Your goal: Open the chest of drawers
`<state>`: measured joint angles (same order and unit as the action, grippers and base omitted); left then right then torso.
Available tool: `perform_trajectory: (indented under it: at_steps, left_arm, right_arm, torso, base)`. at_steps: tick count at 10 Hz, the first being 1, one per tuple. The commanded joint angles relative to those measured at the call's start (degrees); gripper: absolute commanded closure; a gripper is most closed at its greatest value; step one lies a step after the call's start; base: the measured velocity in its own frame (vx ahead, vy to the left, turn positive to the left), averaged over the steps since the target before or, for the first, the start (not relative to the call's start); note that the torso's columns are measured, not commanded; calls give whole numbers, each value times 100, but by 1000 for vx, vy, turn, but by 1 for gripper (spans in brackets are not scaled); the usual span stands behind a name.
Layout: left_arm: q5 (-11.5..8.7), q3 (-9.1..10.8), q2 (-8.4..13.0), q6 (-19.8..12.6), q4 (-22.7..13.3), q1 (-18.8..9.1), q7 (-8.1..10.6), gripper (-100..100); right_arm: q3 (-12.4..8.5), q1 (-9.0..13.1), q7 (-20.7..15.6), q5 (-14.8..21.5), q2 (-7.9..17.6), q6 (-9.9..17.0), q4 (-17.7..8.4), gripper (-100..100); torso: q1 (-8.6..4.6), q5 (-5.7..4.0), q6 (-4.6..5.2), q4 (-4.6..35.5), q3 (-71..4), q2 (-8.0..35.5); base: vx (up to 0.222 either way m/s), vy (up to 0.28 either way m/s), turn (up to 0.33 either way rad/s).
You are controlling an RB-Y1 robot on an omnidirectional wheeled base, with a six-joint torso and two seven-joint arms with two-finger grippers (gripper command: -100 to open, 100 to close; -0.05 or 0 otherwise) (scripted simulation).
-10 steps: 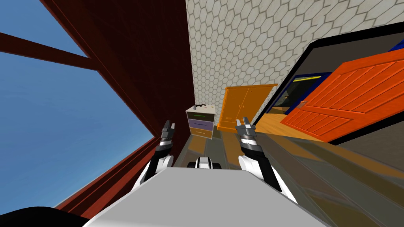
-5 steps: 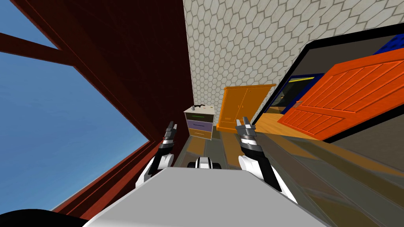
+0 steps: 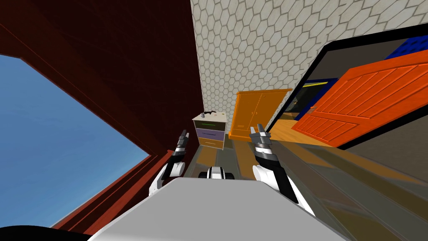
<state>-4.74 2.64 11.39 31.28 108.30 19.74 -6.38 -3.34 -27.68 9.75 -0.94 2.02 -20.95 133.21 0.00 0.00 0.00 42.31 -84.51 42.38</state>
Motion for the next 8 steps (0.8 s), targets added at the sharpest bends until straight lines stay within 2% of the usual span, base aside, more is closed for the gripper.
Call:
perform_trajectory:
  at_steps: [1, 4, 5, 7, 8]
  left_arm:
    - [17, 0, 29, 18, -378, -210, 25, -100]
    - [44, 5, 90, 38, -986, -573, 92, -100]
    - [44, 5, 90, 38, -1089, -573, 92, -100]
    - [64, 9, 127, 50, -1499, -829, 140, -100]
    - [64, 9, 127, 50, -1589, -829, 140, -100]
  right_arm:
    - [0, 0, 0, 0, 0, 0, 0, 0]
    - [0, -1, 0, 0, 0, 0, 0, 0]
    - [0, -1, 0, 0, 0, 0, 0, 0]
    - [0, 0, 0, 0, 0, 0, 0, 0]
    - [0, 0, 0, 0, 0, 0, 0, 0]
  torso:
    - [4, 1, -1, 0, 0, 0]
    - [-6, -1, 0, -8, -17, -27]
    - [-6, -2, 0, -7, -16, -24]
    - [5, 2, 0, 0, 0, -1]
    - [2, 1, 0, -2, -4, -7]
  base:
    - [40, 0, -45]
    - [103, -13, -74]
    - [86, 0, -26]
    - [90, 3, -66]
    - [69, 1, -26]
